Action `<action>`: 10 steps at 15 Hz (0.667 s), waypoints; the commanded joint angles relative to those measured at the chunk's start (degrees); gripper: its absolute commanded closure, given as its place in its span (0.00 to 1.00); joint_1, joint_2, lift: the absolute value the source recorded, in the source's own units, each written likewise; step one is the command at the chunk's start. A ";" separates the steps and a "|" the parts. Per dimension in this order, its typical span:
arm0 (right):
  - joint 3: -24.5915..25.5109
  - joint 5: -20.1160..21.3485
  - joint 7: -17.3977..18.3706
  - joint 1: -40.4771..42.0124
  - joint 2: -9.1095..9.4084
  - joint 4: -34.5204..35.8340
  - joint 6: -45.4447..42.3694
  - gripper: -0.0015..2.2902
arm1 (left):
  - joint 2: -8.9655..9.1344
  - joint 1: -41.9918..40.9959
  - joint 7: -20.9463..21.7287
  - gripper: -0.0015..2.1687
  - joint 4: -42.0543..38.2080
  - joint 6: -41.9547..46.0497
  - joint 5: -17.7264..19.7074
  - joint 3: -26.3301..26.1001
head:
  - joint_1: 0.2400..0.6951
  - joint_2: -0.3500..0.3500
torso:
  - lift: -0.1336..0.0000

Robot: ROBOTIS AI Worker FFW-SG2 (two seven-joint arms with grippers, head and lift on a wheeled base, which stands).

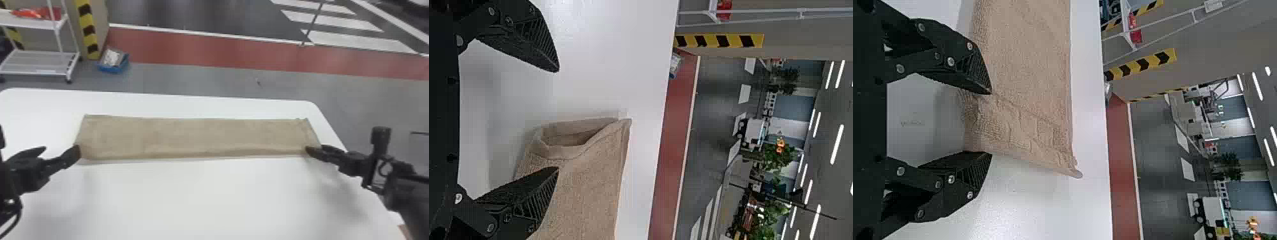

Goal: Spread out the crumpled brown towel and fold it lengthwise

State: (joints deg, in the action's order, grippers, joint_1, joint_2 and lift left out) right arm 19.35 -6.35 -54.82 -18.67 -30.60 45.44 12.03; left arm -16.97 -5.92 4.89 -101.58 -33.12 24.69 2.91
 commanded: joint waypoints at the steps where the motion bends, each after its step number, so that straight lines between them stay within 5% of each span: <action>1: 0.34 0.02 -0.12 0.12 0.02 0.00 0.23 0.26 | -0.08 -1.64 0.38 0.10 -1.87 -0.07 0.18 0.08 | 1.00 0.17 | 0.07; 10: 1.57 -0.50 -2.49 1.09 -0.16 0.00 0.23 0.26 | 0.53 0.82 3.90 0.10 2.61 3.10 -1.22 -3.52 | 1.00 0.12 | 0.07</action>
State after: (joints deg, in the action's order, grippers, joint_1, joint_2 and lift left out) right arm 20.44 -7.14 -57.16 -17.59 -30.79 45.44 12.29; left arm -16.38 -6.14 8.80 -100.65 -30.73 24.01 0.42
